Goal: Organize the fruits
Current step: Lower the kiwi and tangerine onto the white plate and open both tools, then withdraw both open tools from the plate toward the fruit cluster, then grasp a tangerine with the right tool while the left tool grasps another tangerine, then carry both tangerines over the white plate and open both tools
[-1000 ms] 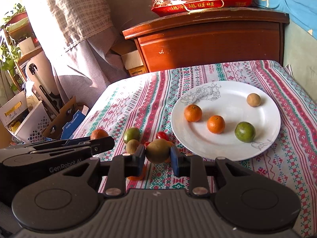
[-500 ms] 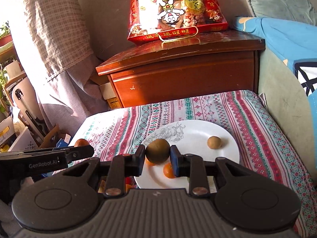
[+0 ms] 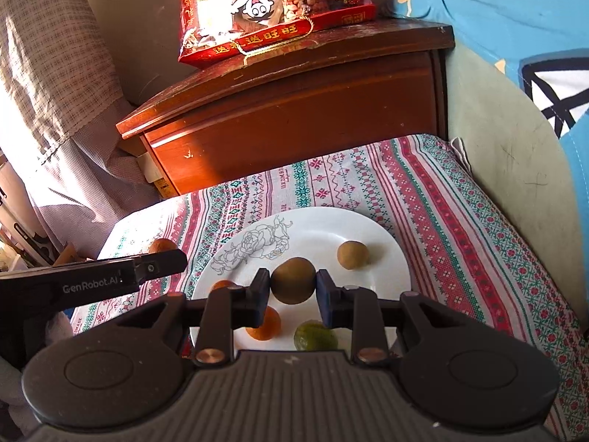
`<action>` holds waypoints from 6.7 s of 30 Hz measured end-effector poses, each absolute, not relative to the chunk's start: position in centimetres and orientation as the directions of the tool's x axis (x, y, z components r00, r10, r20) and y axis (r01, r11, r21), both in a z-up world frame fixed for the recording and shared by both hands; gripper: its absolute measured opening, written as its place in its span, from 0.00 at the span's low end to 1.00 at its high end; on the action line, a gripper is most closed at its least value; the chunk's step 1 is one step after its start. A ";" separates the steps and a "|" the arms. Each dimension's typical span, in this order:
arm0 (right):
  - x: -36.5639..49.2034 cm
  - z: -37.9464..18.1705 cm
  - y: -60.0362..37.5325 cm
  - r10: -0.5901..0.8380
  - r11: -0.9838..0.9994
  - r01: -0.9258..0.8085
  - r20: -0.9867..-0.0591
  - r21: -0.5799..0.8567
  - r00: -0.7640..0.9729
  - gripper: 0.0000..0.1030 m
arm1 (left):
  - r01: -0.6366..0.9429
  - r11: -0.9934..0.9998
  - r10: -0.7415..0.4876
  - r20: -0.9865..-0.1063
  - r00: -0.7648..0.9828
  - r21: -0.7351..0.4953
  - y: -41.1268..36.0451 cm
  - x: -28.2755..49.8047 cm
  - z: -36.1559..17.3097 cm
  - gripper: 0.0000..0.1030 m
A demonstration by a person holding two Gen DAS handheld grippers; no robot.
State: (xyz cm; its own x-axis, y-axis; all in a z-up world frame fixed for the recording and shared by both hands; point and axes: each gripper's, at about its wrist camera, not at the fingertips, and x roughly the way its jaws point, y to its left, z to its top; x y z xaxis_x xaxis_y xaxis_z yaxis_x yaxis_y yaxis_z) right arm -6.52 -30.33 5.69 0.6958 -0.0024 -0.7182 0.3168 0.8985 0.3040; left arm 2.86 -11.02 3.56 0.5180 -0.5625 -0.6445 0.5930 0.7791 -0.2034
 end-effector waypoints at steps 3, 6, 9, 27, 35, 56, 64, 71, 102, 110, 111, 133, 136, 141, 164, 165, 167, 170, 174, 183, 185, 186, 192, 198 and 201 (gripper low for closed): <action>-6.3 5.1 -30.8 -0.007 0.893 0.332 -0.727 0.305 0.686 0.27 | 0.607 0.770 -0.567 -0.651 0.506 -0.199 -12.1 3.4 3.1 0.27; -6.1 4.6 -31.0 -0.008 0.886 0.347 -0.738 0.308 0.675 0.27 | 0.613 0.766 -0.564 -0.663 0.492 -0.197 -13.2 3.9 2.4 0.27; -5.9 4.2 -31.1 -0.012 0.887 0.351 -0.744 0.300 0.668 0.27 | 0.615 0.764 -0.559 -0.675 0.482 -0.193 -14.1 4.3 1.8 0.27; -5.8 4.6 -31.8 -0.031 0.872 0.378 -0.736 0.310 0.677 0.30 | 0.609 0.770 -0.560 -0.659 0.503 -0.190 -15.1 4.3 3.3 0.40; -6.3 5.5 -30.6 -0.015 0.895 0.332 -0.723 0.298 0.691 0.32 | 0.557 0.806 -0.533 -0.658 0.532 -0.202 -12.2 4.0 4.9 0.43; -9.0 6.2 -26.2 0.074 0.918 0.230 -0.711 0.322 0.700 0.34 | 0.450 0.864 -0.472 -0.673 0.569 -0.225 -4.1 0.8 5.3 0.43; -10.3 5.8 -24.8 0.100 0.913 0.223 -0.717 0.342 0.690 0.34 | 0.454 0.866 -0.460 -0.690 0.559 -0.209 -2.8 -1.2 4.3 0.48; -11.3 5.0 -23.3 0.133 0.914 0.204 -0.732 0.352 0.668 0.34 | 0.479 0.856 -0.459 -0.713 0.530 -0.195 -2.0 -3.1 2.9 0.48; -9.4 2.5 -21.3 0.188 0.906 0.170 -0.729 0.387 0.658 0.33 | 0.593 0.797 -0.483 -0.713 0.508 -0.117 -3.5 -5.6 -1.2 0.29; -8.4 2.0 -20.6 0.180 0.917 0.158 -0.733 0.366 0.655 0.34 | 0.579 0.805 -0.487 -0.699 0.523 -0.129 -2.3 -5.4 -0.6 0.28; -8.2 1.9 -20.5 0.176 0.920 0.156 -0.734 0.360 0.656 0.34 | 0.580 0.804 -0.491 -0.699 0.521 -0.132 -2.3 -5.4 -0.7 0.28; -7.4 1.1 -20.3 0.209 0.911 0.137 -0.723 0.388 0.658 0.30 | 0.617 0.780 -0.496 -0.704 0.508 -0.103 -3.8 -5.7 -2.2 0.28; -7.6 1.3 -20.6 0.206 0.911 0.137 -0.718 0.388 0.664 0.30 | 0.617 0.780 -0.498 -0.700 0.511 -0.104 -3.8 -5.9 -2.1 0.28; -8.1 1.6 -20.7 0.204 0.911 0.139 -0.716 0.389 0.667 0.30 | 0.594 0.797 -0.486 -0.697 0.526 -0.108 -3.2 -5.7 -1.7 0.27; -8.7 6.8 -24.5 0.158 0.889 0.171 -0.634 0.425 0.757 0.30 | 0.502 0.840 -0.512 -0.603 0.611 -0.205 -2.7 -3.0 3.9 0.27; -8.6 7.2 -25.0 0.149 0.888 0.175 -0.628 0.425 0.764 0.30 | 0.505 0.837 -0.518 -0.598 0.611 -0.209 -3.0 -2.8 4.4 0.28; -8.4 7.8 -26.0 0.134 0.885 0.187 -0.618 0.427 0.775 0.30 | 0.517 0.832 -0.525 -0.589 0.614 -0.202 -3.6 -2.4 5.0 0.28; -8.1 8.3 -27.4 0.115 0.879 0.205 -0.610 0.430 0.784 0.30 | 0.529 0.824 -0.537 -0.581 0.612 -0.203 -4.4 -1.8 5.6 0.28; -7.4 8.3 -29.0 0.079 0.884 0.231 -0.618 0.406 0.783 0.30 | 0.564 0.804 -0.557 -0.571 0.603 -0.188 -6.1 -0.7 6.4 0.28; -5.3 6.3 -32.0 0.044 0.869 0.292 -0.648 0.401 0.760 0.30 | 0.612 0.769 -0.586 -0.586 0.560 -0.184 -9.9 2.2 5.8 0.28; -4.9 5.6 -32.4 0.046 0.862 0.302 -0.656 0.407 0.753 0.30 | 0.612 0.766 -0.588 -0.600 0.542 -0.196 -10.7 2.9 5.1 0.28; -4.6 5.3 -32.6 0.046 0.857 0.310 -0.660 0.411 0.750 0.30 | 0.613 0.765 -0.587 -0.606 0.537 -0.197 -11.1 3.2 4.8 0.28; -3.8 4.1 -33.2 0.046 0.855 0.319 -0.674 0.408 0.737 0.30 | 0.621 0.761 -0.576 -0.635 0.514 -0.188 -13.1 4.3 3.3 0.28; -3.0 2.9 -33.5 0.041 0.849 0.342 -0.696 0.402 0.716 0.30 | 0.618 0.764 -0.560 -0.666 0.492 -0.186 -14.5 5.1 1.7 0.28; -2.9 2.4 -33.6 0.045 0.845 0.350 -0.705 0.405 0.708 0.31 | 0.624 0.759 -0.562 -0.671 0.483 -0.186 -14.9 5.3 1.5 0.28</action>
State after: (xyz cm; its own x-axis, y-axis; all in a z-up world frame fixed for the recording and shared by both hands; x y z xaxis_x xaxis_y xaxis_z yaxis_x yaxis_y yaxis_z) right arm -2.88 -33.62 2.41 0.7082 0.0449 -0.7046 0.3495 0.8448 0.4052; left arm 5.26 -14.87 1.46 0.4834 -0.5618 -0.6714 0.6235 0.7593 -0.1864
